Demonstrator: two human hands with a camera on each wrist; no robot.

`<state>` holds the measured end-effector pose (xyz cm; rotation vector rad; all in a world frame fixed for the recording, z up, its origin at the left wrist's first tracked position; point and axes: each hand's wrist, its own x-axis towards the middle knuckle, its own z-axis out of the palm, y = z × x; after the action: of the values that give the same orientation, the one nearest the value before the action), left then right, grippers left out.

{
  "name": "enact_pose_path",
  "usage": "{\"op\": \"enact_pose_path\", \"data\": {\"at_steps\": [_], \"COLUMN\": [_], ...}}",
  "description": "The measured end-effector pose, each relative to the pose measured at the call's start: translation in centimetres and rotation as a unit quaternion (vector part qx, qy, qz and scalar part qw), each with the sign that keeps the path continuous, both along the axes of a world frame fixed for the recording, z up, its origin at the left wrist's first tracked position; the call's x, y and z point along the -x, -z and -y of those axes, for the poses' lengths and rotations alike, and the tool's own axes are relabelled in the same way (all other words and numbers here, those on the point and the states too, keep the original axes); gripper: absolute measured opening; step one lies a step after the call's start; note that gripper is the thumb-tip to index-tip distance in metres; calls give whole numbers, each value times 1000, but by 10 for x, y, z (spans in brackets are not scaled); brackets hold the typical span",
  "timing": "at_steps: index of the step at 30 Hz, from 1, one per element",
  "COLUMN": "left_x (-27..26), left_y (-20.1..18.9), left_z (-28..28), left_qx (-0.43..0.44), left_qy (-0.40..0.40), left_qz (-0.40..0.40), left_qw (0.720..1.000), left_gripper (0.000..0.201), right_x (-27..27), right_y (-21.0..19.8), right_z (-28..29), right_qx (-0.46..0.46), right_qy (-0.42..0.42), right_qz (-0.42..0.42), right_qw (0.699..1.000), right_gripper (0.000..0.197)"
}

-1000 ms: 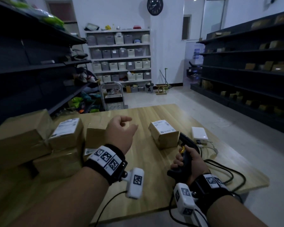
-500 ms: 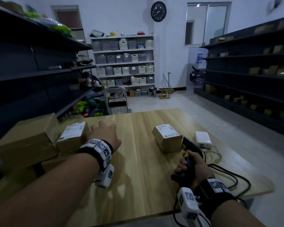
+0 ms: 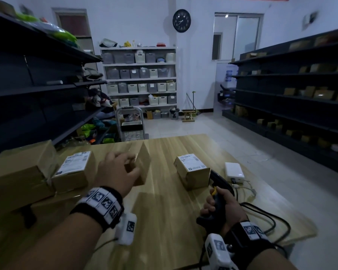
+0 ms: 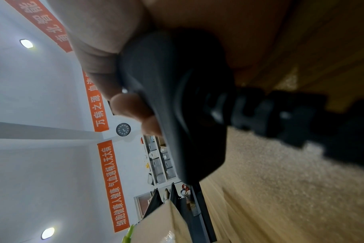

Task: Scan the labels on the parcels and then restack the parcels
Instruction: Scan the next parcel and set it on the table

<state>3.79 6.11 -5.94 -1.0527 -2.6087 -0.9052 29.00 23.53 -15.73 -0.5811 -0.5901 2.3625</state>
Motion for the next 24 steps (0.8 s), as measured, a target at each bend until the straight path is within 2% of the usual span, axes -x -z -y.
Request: {"op": "enact_pose_path", "data": {"at_steps": [1, 2, 4, 8, 10, 12, 14, 17, 22, 24], "left_x": [-5, -8, -19, -26, -25, -25, -29, -29, -29, -28], "left_y": [5, 11, 21, 48, 61, 71, 76, 84, 73, 69], "left_z": [0, 0, -3, -14, -18, -20, -20, -20, -22, -23], "left_qx": [-84, -173, -271, -383, -404, -409, -393, -315, -241, -221], "left_qy": [30, 61, 88, 76, 62, 58, 56, 29, 18, 15], "left_qz": [83, 162, 284, 469, 525, 555, 546, 471, 408, 395], "left_qw": [993, 969, 915, 792, 746, 722, 738, 824, 881, 892], "left_gripper": [41, 35, 27, 23, 26, 28, 25, 25, 31, 28], "right_x": [0, 0, 0, -1, -1, 0, 0, 0, 0, 0], "right_y": [-1, -1, -3, -1, -1, -1, -1, 0, 0, -1], "right_z": [0, 0, 0, 0, 0, -2, -3, -4, -2, -2], "right_qx": [1, 2, 1, -5, -3, -1, -1, 0, -5, -7], "right_qy": [-1, 0, -1, 2, 3, 3, -4, -5, 0, -2], "right_qz": [0, 1, 2, 9, 11, 14, 13, 2, 2, 3], "right_qw": [1000, 1000, 1000, 1000, 1000, 1000, 1000, 1000, 1000, 1000], "right_gripper": [21, 22, 23, 24, 23, 23, 21, 20, 21, 21]}}
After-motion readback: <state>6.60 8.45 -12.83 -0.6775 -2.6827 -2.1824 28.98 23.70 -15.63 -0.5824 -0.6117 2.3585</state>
